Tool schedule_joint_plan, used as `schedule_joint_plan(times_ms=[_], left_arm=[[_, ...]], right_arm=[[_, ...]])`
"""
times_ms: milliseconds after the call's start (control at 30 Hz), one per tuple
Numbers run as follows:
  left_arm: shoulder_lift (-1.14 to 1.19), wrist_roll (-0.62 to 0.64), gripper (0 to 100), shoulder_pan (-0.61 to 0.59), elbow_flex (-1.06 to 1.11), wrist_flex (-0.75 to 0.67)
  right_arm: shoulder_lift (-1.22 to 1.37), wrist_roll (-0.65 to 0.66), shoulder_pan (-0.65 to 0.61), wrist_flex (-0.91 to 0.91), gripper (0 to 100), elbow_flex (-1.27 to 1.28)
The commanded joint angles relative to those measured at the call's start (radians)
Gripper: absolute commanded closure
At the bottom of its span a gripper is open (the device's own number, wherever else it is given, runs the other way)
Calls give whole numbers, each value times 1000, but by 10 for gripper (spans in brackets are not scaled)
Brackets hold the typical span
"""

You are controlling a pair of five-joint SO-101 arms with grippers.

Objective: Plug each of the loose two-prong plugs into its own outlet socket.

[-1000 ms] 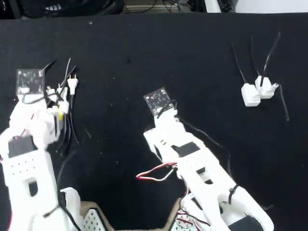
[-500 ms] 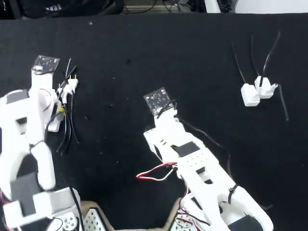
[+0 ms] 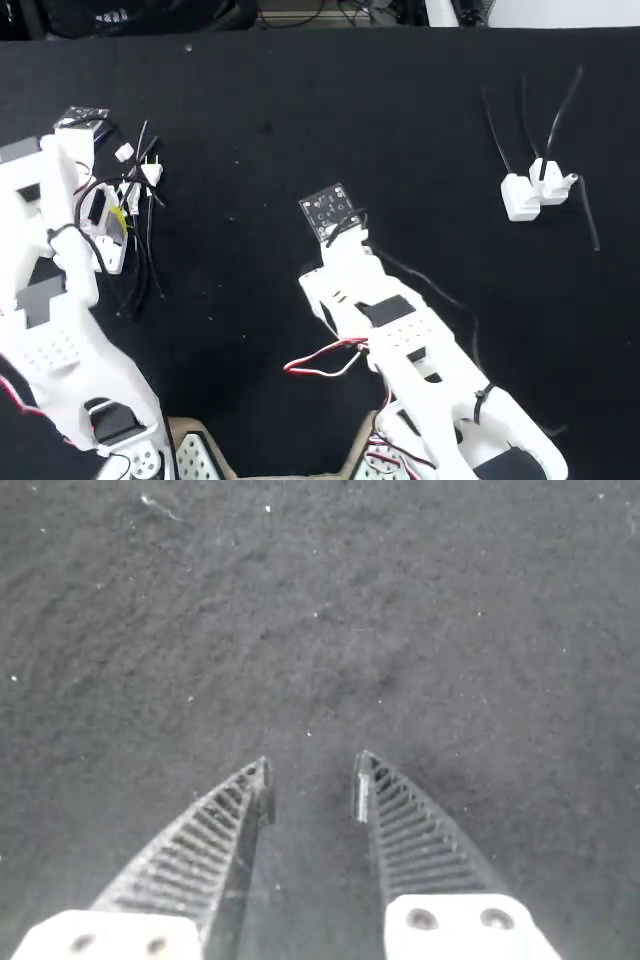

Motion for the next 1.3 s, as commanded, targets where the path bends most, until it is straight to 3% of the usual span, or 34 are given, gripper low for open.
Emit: schedule_joint_plan(times_ms=[0, 300, 600, 667, 767, 967, 1100, 1267], left_arm=[[89, -9, 797, -7, -166, 63], [187, -8, 801, 74, -288, 224], [187, -9, 802, 74, -288, 238], [186, -8, 834, 73, -289, 252], [186, -8, 973, 77, -318, 310], [184, 3, 966, 76, -476, 434], [81, 78, 970, 56, -487, 433], [-157, 152, 970, 137, -282, 431]], right_arm=[[-31, -5, -11, -17, 871, -2], [-31, -5, -11, -17, 871, -2], [-31, -5, -11, -17, 871, -2], [-31, -5, -11, -17, 871, -2], [-31, -5, -11, -17, 871, -2], [-35, -5, 15, -17, 871, -5], [-36, -12, 101, -17, 871, -25], [-36, -14, 180, -25, 871, -36]])
